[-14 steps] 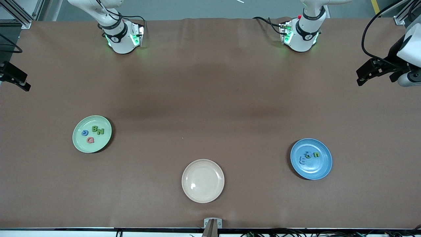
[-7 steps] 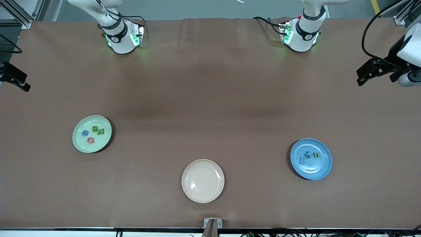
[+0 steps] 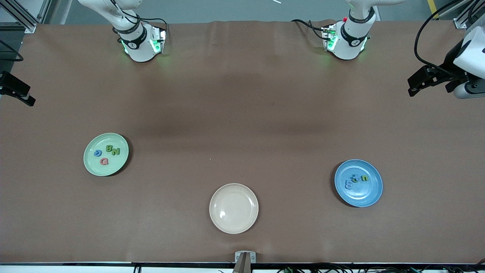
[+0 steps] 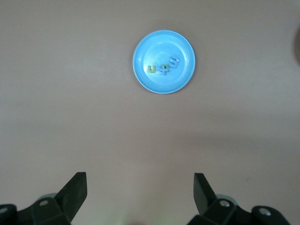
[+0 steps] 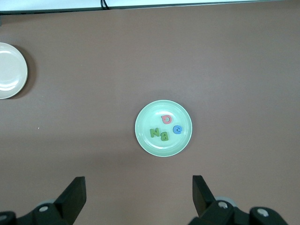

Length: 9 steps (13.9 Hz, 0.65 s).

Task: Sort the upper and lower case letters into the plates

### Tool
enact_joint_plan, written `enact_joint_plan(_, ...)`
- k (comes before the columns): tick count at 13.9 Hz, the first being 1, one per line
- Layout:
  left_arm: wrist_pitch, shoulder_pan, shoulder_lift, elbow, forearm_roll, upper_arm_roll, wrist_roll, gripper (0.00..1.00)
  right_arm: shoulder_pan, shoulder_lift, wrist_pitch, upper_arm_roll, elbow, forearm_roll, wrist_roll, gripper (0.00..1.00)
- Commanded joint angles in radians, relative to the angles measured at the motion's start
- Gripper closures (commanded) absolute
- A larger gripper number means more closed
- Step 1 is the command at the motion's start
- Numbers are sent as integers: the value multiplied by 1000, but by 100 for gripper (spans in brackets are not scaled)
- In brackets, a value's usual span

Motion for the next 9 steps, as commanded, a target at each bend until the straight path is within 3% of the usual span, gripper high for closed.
enact_joint_plan(1, -6, 2, -26, -39, -40, 2, 24, 0, -13, 9, -2, 8, 18, 11, 1, 0)
enact_joint_plan(9, -4, 19, -49, -52, -49, 5, 25, 0, -12, 9, -2, 8, 18, 2, -3, 0)
